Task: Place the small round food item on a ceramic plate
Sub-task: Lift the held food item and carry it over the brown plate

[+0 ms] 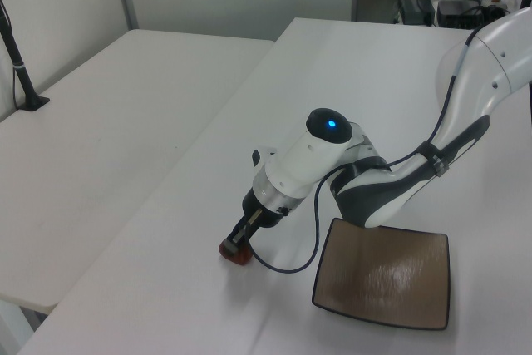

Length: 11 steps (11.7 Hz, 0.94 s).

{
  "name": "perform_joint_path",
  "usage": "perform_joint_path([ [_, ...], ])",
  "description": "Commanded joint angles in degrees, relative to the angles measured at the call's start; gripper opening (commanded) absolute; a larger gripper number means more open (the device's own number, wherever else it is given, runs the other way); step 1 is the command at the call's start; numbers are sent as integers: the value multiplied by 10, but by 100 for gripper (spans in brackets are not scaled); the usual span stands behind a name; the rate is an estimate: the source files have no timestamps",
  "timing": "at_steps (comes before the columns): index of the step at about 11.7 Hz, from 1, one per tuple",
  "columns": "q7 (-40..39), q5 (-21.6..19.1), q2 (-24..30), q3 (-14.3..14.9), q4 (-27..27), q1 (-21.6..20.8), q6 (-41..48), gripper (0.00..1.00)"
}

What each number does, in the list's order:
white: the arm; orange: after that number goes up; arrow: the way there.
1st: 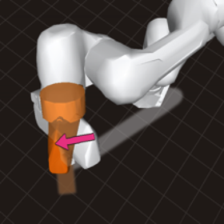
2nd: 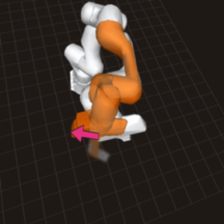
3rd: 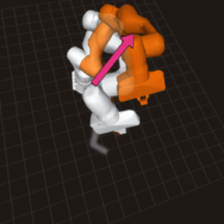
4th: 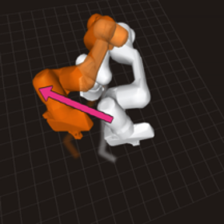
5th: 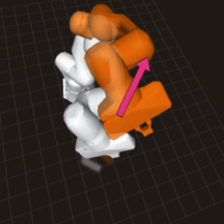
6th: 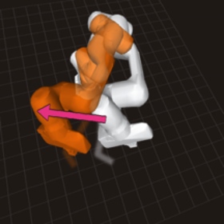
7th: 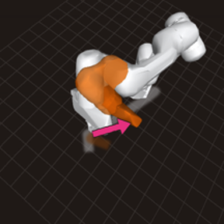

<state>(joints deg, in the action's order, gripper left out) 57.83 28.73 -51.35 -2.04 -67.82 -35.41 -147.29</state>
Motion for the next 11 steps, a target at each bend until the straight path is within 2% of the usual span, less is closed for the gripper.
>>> perform_joint_path([
  [1,12,19,8,7,-13,-2,-12,23],
  [4,-4,14,58,0,-65,18,-10,23],
  [6,-27,6,115,-30,-116,46,-6,24],
  [7,-31,-3,143,-31,-142,48,-6,24],
  [9,-70,-50,204,-31,-199,53,-6,25],
  [10,-111,-95,242,-32,-233,53,-5,25],
  [11,-129,-112,257,-34,-246,52,4,25],
])
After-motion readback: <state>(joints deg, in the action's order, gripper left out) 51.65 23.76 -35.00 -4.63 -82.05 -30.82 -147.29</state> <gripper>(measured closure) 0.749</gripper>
